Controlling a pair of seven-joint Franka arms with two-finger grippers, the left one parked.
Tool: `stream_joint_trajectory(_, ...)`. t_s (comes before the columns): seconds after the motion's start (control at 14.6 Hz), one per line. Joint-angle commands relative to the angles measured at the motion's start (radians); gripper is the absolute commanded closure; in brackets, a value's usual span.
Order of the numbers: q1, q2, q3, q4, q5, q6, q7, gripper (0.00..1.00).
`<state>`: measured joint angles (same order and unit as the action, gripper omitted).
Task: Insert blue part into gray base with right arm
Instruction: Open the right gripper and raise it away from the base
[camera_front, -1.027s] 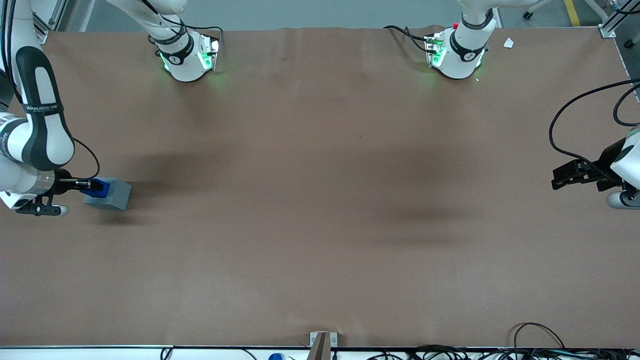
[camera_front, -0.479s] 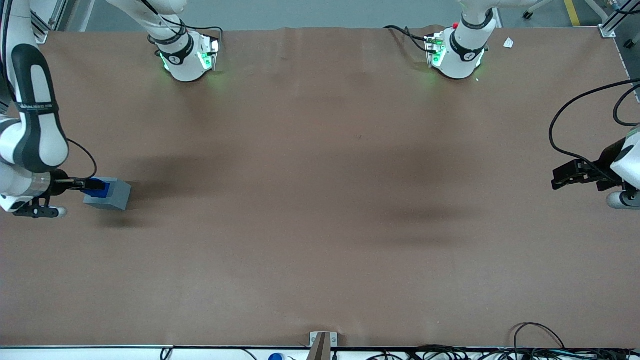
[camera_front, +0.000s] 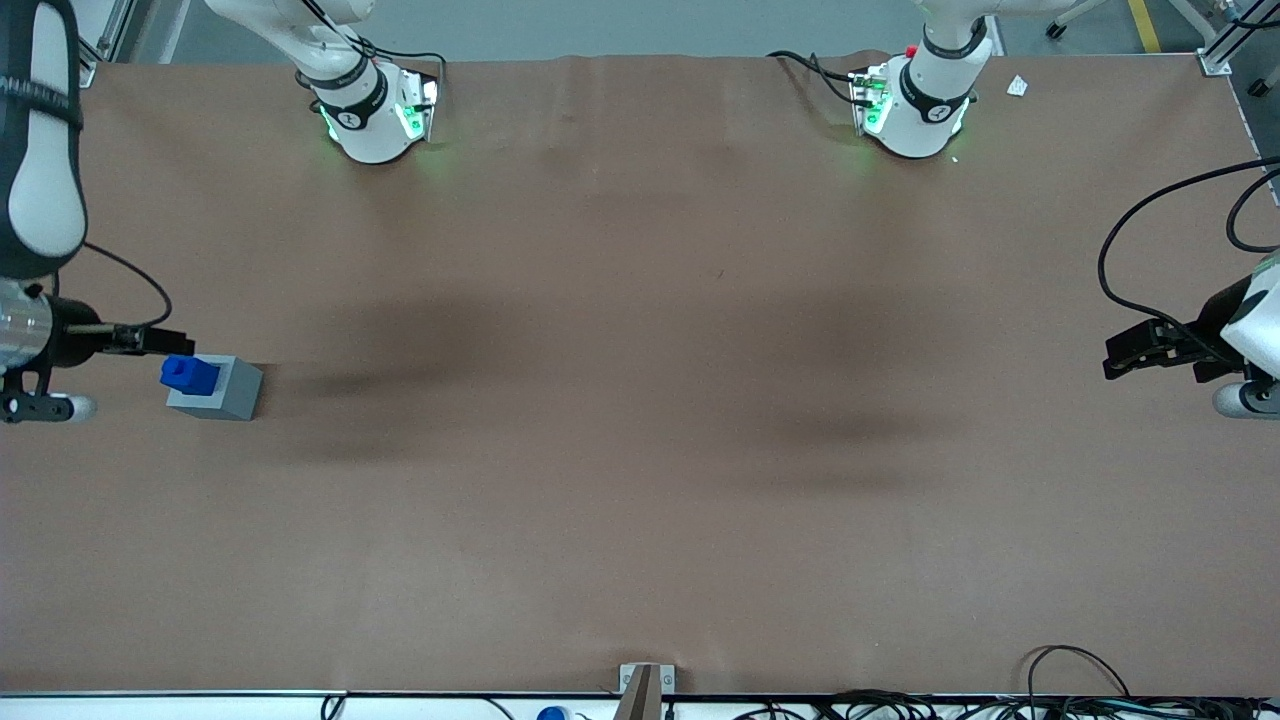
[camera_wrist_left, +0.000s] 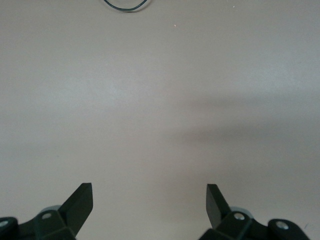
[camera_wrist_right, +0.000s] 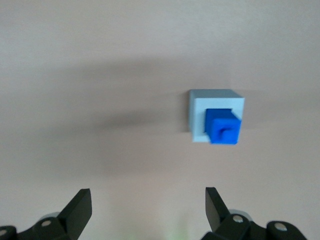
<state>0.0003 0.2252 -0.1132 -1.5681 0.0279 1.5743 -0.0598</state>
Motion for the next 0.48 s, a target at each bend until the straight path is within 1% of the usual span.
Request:
stream_joint_trajectory(0.0,0.062,-0.133,-0.005,-0.050,0.004,-0.023,0.038,0.00)
stream_joint_trajectory(0.21,0.090,-0.237,-0.005,-0.076,0.004,-0.027,0.037,0.00)
stream_joint_trajectory(0.41,0.096,-0.291,-0.005,-0.075,0.003,-0.031,0.031,0.00)
